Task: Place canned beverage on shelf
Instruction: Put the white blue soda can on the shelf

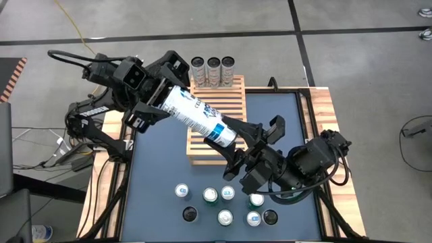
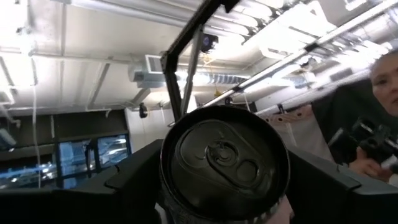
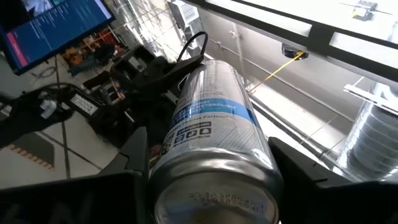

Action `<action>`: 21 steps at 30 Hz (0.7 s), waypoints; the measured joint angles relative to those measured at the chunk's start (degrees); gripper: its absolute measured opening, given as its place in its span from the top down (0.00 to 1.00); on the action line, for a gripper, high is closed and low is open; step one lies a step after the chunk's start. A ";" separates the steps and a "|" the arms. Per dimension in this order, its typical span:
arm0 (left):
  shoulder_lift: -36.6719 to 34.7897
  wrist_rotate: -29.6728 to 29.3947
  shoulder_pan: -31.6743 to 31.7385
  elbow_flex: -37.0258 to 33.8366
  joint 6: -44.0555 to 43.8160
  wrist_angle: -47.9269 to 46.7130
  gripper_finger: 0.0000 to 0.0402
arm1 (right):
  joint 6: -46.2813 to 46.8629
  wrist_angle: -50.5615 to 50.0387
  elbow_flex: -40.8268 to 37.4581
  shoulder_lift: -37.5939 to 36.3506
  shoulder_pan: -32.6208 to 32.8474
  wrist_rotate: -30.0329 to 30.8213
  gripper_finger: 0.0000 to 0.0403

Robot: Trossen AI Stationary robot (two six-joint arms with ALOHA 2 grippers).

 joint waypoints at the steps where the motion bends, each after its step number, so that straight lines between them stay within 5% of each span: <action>1: 0.00 -1.03 0.00 0.01 -0.40 -0.15 0.29 | -0.35 -0.14 0.00 0.00 -0.02 0.12 0.51; 21: -1.97 -18.00 0.00 0.10 0.56 -13.06 0.22 | -8.40 4.08 0.07 -0.04 -0.79 5.25 0.51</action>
